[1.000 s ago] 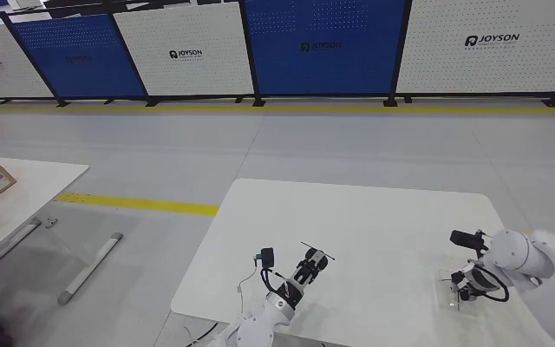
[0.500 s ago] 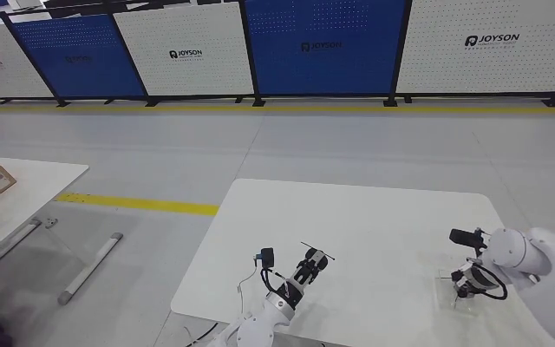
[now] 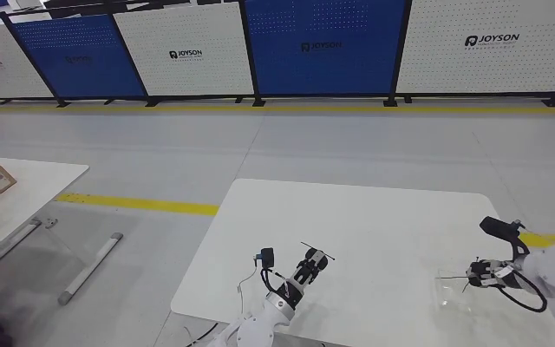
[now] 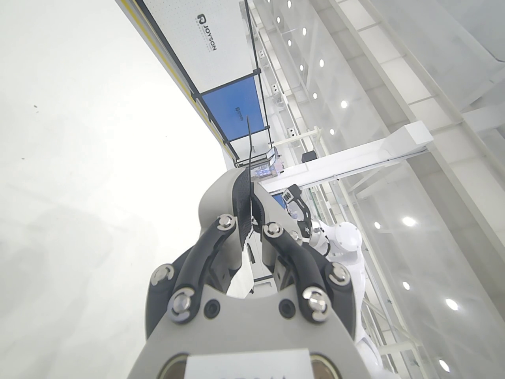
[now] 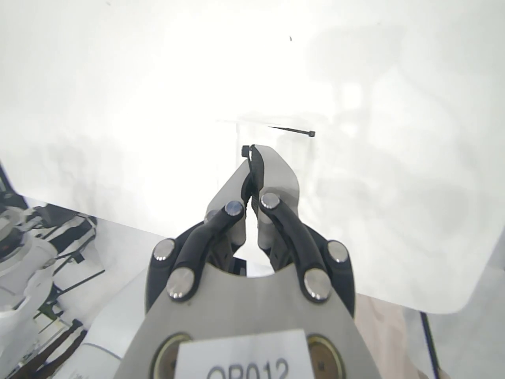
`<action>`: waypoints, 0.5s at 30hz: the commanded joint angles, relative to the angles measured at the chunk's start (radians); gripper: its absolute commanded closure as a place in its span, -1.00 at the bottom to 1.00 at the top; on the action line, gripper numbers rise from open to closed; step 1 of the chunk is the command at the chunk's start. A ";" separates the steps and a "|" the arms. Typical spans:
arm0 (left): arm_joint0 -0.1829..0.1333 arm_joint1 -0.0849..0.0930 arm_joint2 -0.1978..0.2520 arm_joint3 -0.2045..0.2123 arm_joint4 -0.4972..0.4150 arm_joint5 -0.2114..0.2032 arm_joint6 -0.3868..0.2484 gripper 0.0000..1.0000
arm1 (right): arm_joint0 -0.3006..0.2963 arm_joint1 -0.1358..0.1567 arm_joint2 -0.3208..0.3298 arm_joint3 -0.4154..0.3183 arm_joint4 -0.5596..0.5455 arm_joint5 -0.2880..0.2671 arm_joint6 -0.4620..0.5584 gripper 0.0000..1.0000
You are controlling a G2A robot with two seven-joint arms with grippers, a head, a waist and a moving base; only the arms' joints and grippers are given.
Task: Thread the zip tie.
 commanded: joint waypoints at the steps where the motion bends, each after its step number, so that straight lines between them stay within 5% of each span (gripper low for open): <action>1: 0.000 0.000 0.000 0.000 0.000 0.000 0.000 1.00 | -0.017 0.001 0.015 -0.007 0.003 0.000 -0.002 1.00; 10: 0.000 0.000 0.000 0.000 0.000 0.000 0.000 1.00 | -0.020 0.001 0.015 -0.007 0.002 -0.002 -0.011 1.00; 15: 0.000 0.000 0.000 0.000 0.000 0.000 0.000 1.00 | -0.099 -0.008 0.069 -0.043 0.122 -0.044 -0.216 1.00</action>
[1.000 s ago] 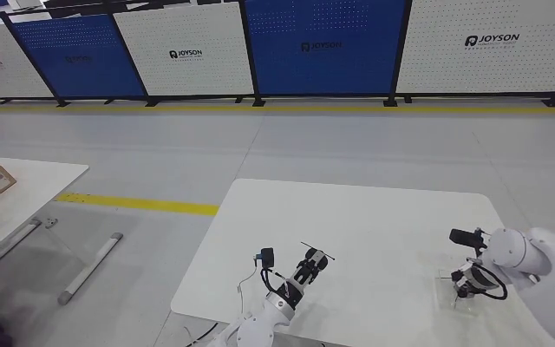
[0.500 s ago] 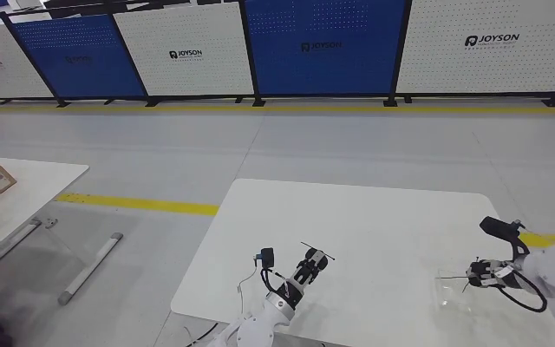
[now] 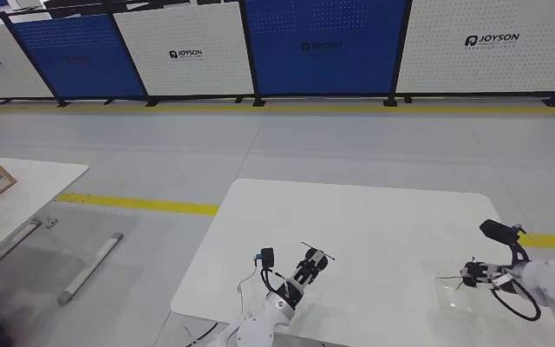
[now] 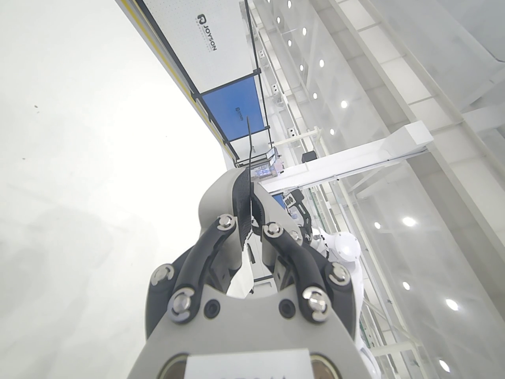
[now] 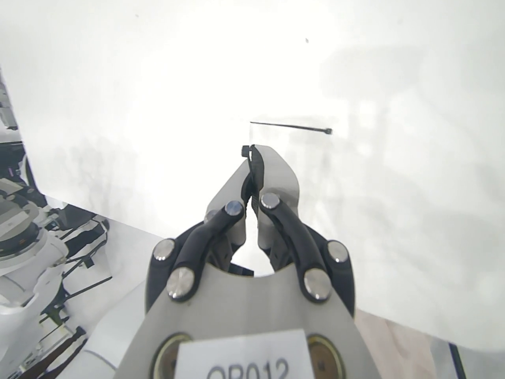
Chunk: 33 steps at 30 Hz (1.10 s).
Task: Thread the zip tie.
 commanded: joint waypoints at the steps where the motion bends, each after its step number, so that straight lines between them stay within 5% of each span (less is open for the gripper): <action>1: 0.000 0.000 0.000 0.000 0.000 0.000 0.000 1.00 | -0.051 -0.001 0.045 -0.022 0.073 -0.013 -0.109 1.00; 5: 0.000 0.000 0.000 0.000 0.000 0.000 0.000 1.00 | -0.183 -0.002 0.121 -0.145 0.128 0.008 -0.300 1.00; 9: 0.000 0.000 0.000 0.000 0.000 0.000 0.000 1.00 | -0.306 -0.007 0.140 -0.252 0.070 0.034 -0.437 1.00; 22: 0.000 0.000 0.000 0.000 0.000 0.000 0.000 1.00 | -0.306 -0.007 0.140 -0.253 0.067 0.033 -0.443 1.00; 29: 0.000 0.000 0.000 0.000 0.000 0.000 0.000 1.00 | -0.396 -0.036 0.170 -0.290 0.238 -0.098 -0.716 1.00; 33: 0.000 0.000 0.000 0.000 0.000 0.000 0.000 1.00 | -0.469 -0.056 0.104 -0.325 0.245 -0.143 -0.849 1.00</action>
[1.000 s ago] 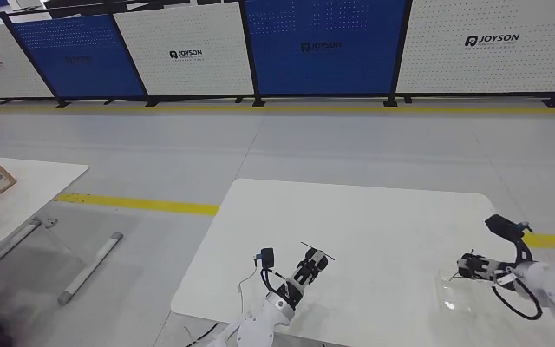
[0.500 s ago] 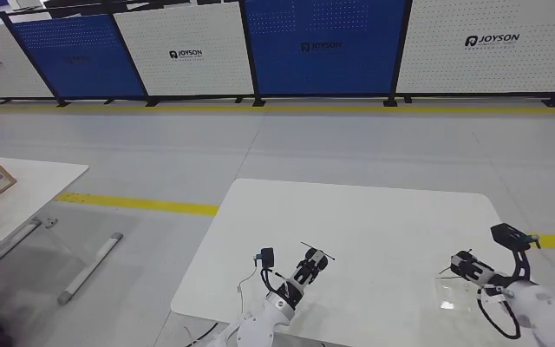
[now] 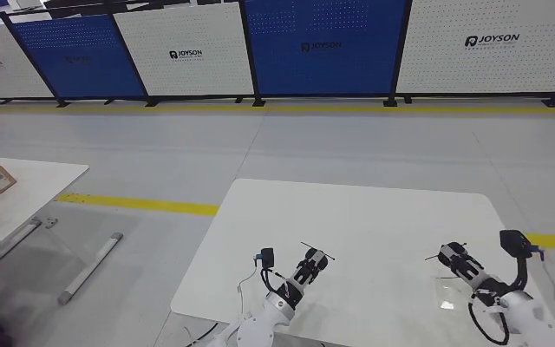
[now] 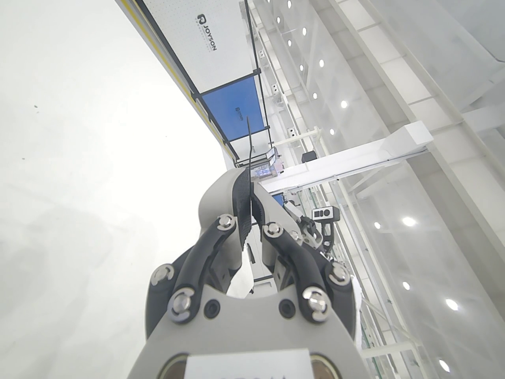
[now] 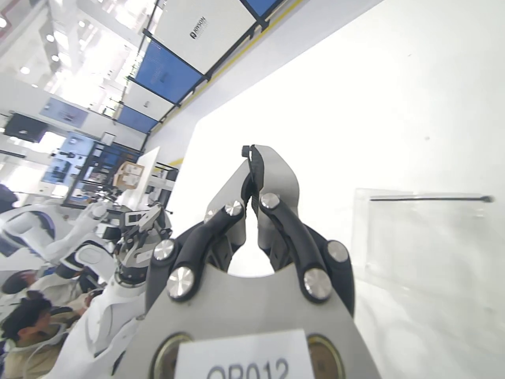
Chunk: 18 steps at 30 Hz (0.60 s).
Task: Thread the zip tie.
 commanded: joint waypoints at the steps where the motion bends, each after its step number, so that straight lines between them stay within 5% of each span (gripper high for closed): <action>1: 0.000 0.000 0.000 0.000 0.000 0.000 0.000 1.00 | -0.022 -0.010 -0.043 -0.011 -0.013 -0.019 -0.062 1.00; 8: 0.000 0.000 0.000 0.000 0.000 0.000 0.000 1.00 | -0.048 -0.048 -0.200 -0.060 -0.170 -0.008 -0.310 1.00; 18: 0.000 0.000 0.000 0.000 0.000 0.000 0.000 1.00 | -0.047 -0.051 -0.206 -0.061 -0.181 -0.004 -0.321 1.00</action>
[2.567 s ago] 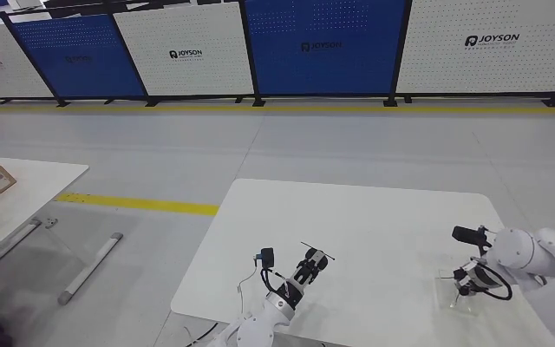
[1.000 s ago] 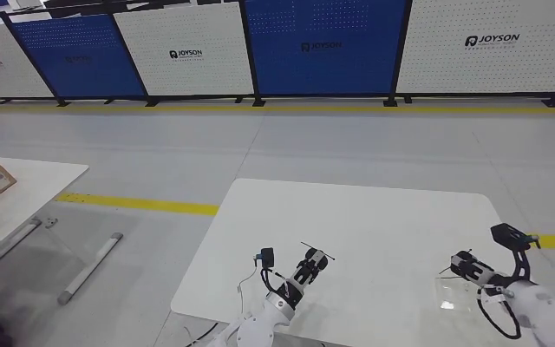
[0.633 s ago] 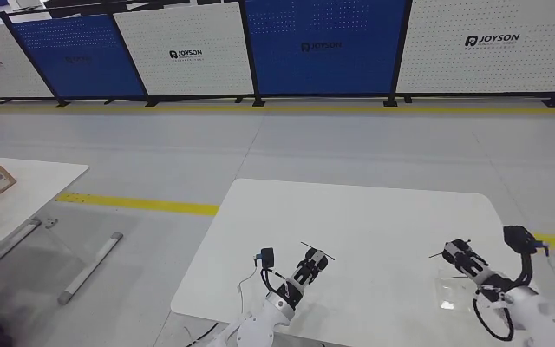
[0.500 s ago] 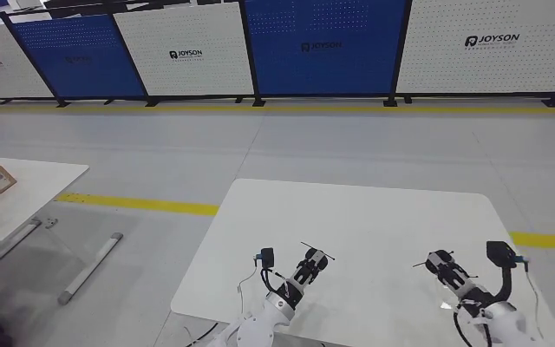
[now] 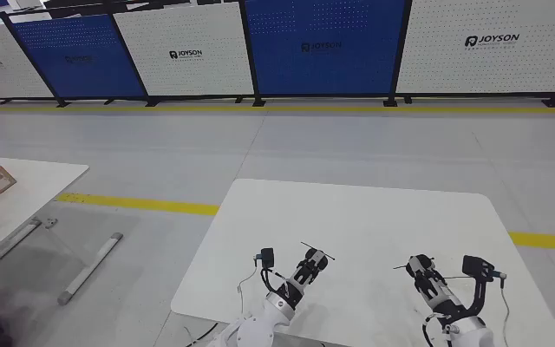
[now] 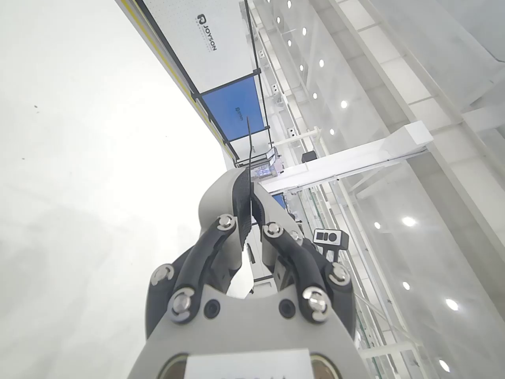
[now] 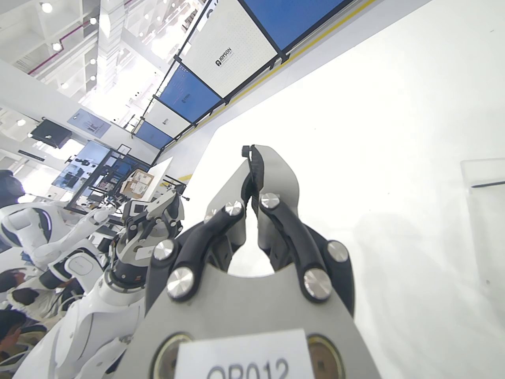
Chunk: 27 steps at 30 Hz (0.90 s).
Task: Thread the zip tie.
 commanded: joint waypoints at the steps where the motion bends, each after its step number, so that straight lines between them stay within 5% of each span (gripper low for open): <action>1: 0.000 0.000 0.000 0.000 0.000 0.000 0.000 1.00 | 0.000 0.000 0.000 0.000 0.000 0.000 0.000 1.00; 4: 0.000 0.000 0.000 0.000 0.000 0.000 0.000 1.00 | -0.002 -0.004 -0.002 0.001 0.008 -0.017 -0.010 1.00; 8: 0.000 0.000 0.000 0.000 0.000 0.000 0.000 1.00 | -0.038 -0.020 -0.029 0.013 0.067 -0.172 -0.096 1.00; 11: 0.000 0.000 0.000 0.000 0.000 0.000 0.000 1.00 | -0.056 -0.036 -0.072 0.035 0.046 -0.219 -0.177 1.00; 15: 0.000 0.000 0.000 0.000 0.000 0.000 0.000 1.00 | -0.044 -0.060 -0.136 0.045 0.009 -0.222 -0.259 1.00; 24: 0.000 0.000 0.000 0.000 0.000 0.000 0.000 1.00 | -0.042 -0.061 -0.139 0.046 0.009 -0.221 -0.261 1.00; 27: -0.010 -0.002 0.007 -0.011 0.064 0.019 0.026 1.00 | -0.042 -0.061 -0.139 0.046 0.009 -0.221 -0.261 1.00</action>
